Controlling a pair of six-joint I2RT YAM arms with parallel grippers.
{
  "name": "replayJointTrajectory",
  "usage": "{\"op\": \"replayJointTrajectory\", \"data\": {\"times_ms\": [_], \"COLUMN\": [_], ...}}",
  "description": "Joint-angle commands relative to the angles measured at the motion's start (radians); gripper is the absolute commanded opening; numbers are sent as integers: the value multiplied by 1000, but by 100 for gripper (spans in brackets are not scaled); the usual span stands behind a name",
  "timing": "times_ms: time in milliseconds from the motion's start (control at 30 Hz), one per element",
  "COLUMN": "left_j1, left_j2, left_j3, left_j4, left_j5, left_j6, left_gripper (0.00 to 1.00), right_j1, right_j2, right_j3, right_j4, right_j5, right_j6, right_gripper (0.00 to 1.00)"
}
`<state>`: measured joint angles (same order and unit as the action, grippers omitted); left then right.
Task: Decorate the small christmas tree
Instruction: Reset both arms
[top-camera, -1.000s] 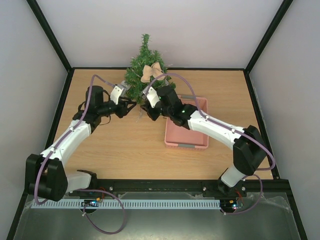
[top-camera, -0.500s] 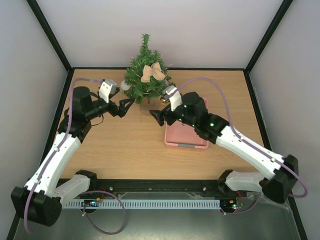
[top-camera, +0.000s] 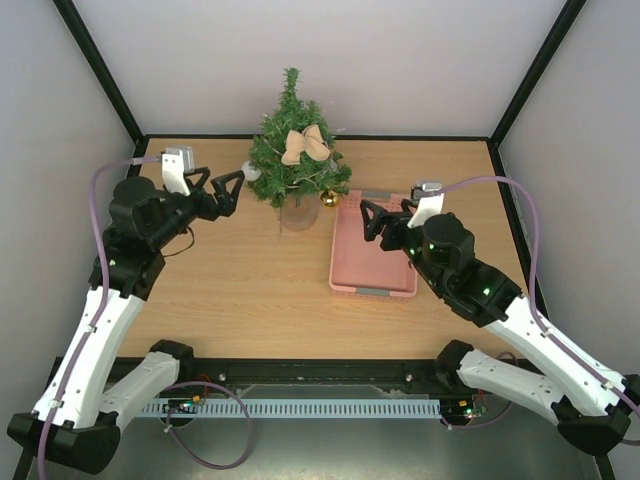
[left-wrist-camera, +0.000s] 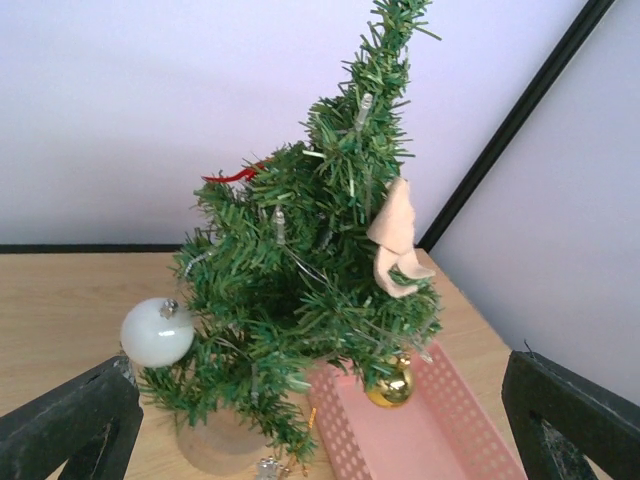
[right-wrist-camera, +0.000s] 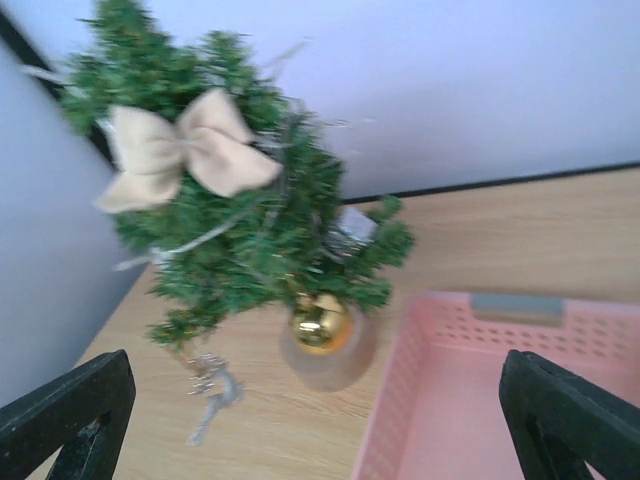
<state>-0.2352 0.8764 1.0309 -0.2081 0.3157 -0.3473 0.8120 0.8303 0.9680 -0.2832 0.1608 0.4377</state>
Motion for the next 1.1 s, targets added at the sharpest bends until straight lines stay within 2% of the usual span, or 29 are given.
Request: {"op": "replayJointTrajectory", "data": {"times_ms": [0, 200, 333, 633, 1067], "left_j1": [-1, -2, -3, -3, -3], "left_j2": [-46, -142, -182, -155, -123], "left_j3": [0, -87, -104, -113, -75], "left_j4": [-46, -61, -82, -68, -70], "left_j5": [38, -40, -59, -27, -24], "left_j6": [-91, -143, -123, -121, -125], "left_gripper": [100, 100, 100, 100, 100], "right_j1": [5, 5, 5, 5, 5], "right_j2": [-39, -62, -69, -115, -132], "right_j3": [-44, -42, -37, -73, -42], "right_j4": [-125, -163, -151, -67, -84], "right_j5": [210, 322, 306, 302, 352], "right_j6": [185, 192, 191, 190, 162], "right_gripper": [98, 98, 98, 98, 98]}}
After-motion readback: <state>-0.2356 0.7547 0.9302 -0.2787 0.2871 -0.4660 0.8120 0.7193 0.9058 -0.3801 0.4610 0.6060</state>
